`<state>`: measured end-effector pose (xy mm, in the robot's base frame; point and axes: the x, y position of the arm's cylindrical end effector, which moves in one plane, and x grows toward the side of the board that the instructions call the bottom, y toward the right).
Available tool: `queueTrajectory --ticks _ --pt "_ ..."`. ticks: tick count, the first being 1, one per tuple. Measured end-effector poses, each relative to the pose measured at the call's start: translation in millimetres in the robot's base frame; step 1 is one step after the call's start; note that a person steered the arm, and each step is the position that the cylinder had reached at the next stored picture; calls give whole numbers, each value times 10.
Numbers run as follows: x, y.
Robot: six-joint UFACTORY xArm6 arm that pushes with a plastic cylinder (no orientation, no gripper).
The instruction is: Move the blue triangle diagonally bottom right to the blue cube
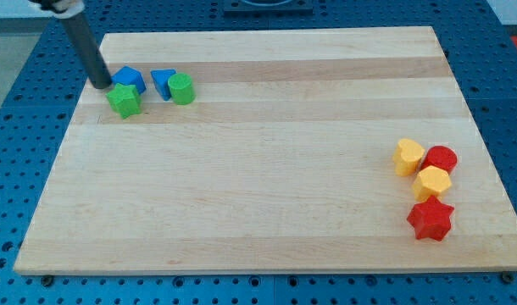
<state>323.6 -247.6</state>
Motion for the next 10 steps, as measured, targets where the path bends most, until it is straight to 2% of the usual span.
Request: queueTrajectory --ticks 1,2,4,5,6,7,8,9,10 --pt "-1 786" --pt "90 1300" --pt "-439 1123" --pt "-490 1742" --pt "-30 2193" --pt "-17 2268" --pt "-584 2157" --pt "-324 2679" --pt "569 3436"
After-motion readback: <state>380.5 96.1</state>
